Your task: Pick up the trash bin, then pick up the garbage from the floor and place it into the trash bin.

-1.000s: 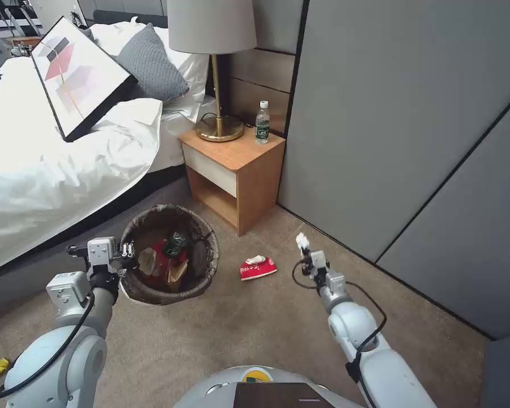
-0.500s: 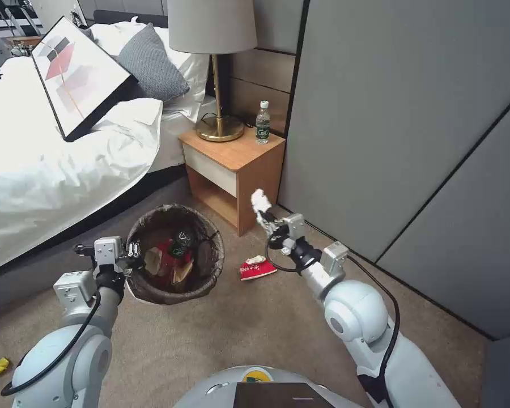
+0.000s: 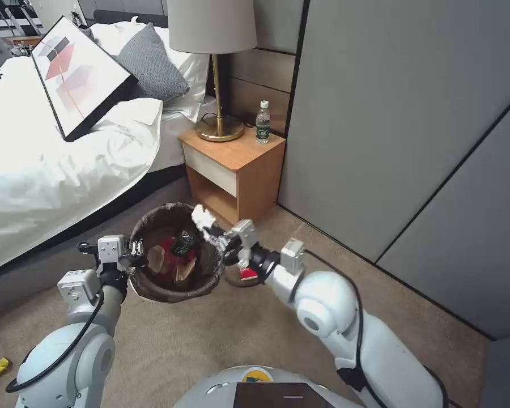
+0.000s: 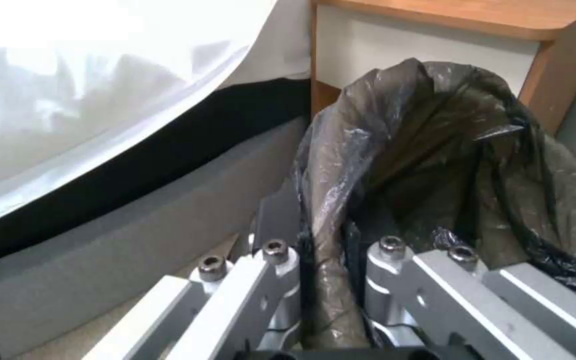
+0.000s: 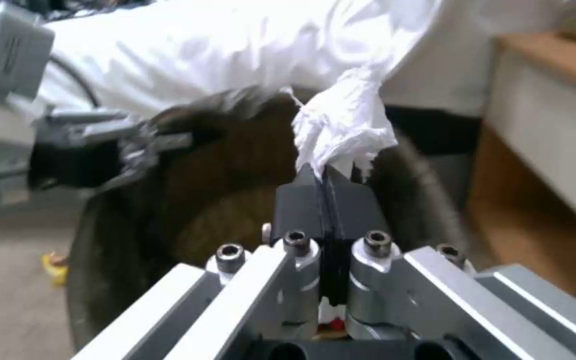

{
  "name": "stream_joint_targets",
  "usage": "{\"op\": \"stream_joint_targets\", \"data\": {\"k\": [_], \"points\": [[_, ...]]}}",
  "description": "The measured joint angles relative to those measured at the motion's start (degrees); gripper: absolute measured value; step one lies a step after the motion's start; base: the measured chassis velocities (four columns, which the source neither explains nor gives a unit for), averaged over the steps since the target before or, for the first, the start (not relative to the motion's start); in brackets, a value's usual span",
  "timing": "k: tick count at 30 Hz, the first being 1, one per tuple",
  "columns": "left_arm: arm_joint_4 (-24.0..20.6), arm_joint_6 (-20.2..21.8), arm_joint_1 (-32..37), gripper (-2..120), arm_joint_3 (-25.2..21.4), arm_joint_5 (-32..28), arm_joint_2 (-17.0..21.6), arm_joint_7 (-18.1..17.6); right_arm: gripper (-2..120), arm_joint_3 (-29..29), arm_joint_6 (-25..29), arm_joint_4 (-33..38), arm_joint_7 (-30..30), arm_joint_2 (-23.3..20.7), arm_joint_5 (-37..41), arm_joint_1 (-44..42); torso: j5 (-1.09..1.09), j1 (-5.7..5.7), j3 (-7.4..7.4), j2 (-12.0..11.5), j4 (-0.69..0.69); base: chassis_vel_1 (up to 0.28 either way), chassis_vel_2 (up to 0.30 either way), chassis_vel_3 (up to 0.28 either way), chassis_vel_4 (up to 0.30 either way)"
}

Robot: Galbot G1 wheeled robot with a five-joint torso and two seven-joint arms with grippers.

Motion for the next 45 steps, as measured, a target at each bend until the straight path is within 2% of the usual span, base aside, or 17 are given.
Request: {"op": "stream_joint_targets", "data": {"k": [3,6,8,10,11,15,16,19,21,23,24,27,28,30,37,45], "points": [[0.0,0.0,0.0,7,0.0,-0.1,-0.1,0.0,-2,-2.4,-0.6,-1.2,0.9,0.3,-0.3,0.8,0.00,0.00,0.00,0.0,0.00,0.000,0.000,0.000,0.000],[0.0,0.1,0.0,7,0.0,-0.1,-0.3,0.0,13,-5.5,-1.0,-3.0,2.7,1.2,-0.6,2.3,0.00,0.00,0.00,0.0,0.00,0.000,0.000,0.000,0.000],[0.0,0.1,0.0,7,0.0,-0.1,-0.3,0.0,15,-6.0,-1.0,-3.5,3.0,1.4,-0.6,2.6,0.00,0.00,0.00,0.0,0.00,0.000,0.000,0.000,0.000],[0.0,0.1,0.0,7,0.3,0.0,-0.6,0.0,27,-7.1,-1.1,-4.7,3.9,2.1,-0.8,3.5,0.00,0.00,0.00,0.0,0.00,0.000,0.000,0.000,0.000],[0.0,0.1,0.0,7,0.3,0.0,-0.6,0.0,27,-7.1,-1.1,-4.7,3.9,2.1,-0.8,3.5,0.00,0.00,0.00,0.0,0.00,0.000,0.000,0.000,0.000],[0.0,0.2,0.0,7,0.4,0.1,-0.7,0.0,44,-8.0,-1.2,-5.3,4.3,2.4,-1.0,4.1,0.00,0.00,0.00,0.0,0.00,0.000,0.000,0.000,0.000],[0.0,0.2,0.0,7,0.4,0.1,-0.7,0.0,44,-8.0,-1.2,-5.3,4.3,2.4,-1.0,4.1,0.00,0.00,0.00,0.0,0.00,0.000,0.000,0.000,0.000],[0.0,0.2,0.0,7,0.4,0.1,-0.7,0.0,59,-8.4,-1.3,-5.7,4.4,2.9,-1.1,4.5,0.01,0.00,0.00,0.0,-0.01,0.000,0.000,0.000,0.000],[0.0,0.2,0.0,7,0.4,0.1,-0.7,0.0,62,-8.4,-1.3,-5.8,4.4,3.0,-1.1,4.6,0.01,0.00,0.00,0.0,0.00,0.000,0.000,0.000,0.000],[0.0,0.2,0.1,7,0.4,0.1,-0.7,0.1,75,-8.7,-1.3,-6.3,4.5,3.5,-1.2,5.0,0.01,0.00,0.00,0.0,0.00,0.000,0.000,0.000,0.000],[0.0,0.2,0.1,7,0.4,0.1,-0.7,0.1,75,-8.7,-1.3,-6.3,4.5,3.5,-1.2,5.0,0.01,0.00,0.00,0.0,0.00,0.000,0.000,0.000,0.000],[0.0,0.2,0.2,7,0.3,0.1,-0.8,0.1,89,-8.6,-1.3,-6.5,4.8,3.8,-1.1,5.5,0.01,0.00,0.00,0.0,0.00,0.000,0.000,0.000,0.000],[0.0,0.2,0.2,7,0.3,0.1,-0.8,0.1,89,-8.6,-1.3,-6.5,4.8,3.8,-1.1,5.5,0.01,0.00,0.00,0.0,0.00,0.000,0.000,0.000,0.000],[0.0,0.2,0.3,7,0.2,0.1,-0.8,0.1,97,-7.6,-1.4,-5.7,4.9,3.8,-1.1,5.5,0.01,0.00,0.00,0.0,0.00,0.000,0.000,0.000,0.000],[0.0,0.3,0.5,7,-0.2,0.0,-1.0,0.1,100,-2.1,-1.2,-1.4,4.6,2.8,-1.0,3.4,0.02,0.00,0.00,0.0,0.00,0.000,0.000,0.000,0.000],[0.0,0.2,0.4,7,-1.1,-0.3,-1.1,0.2,100,5.5,2.5,2.2,4.4,0.7,-4.1,-1.8,0.02,0.00,0.00,0.0,-0.01,0.000,0.000,0.000,0.000]]}}
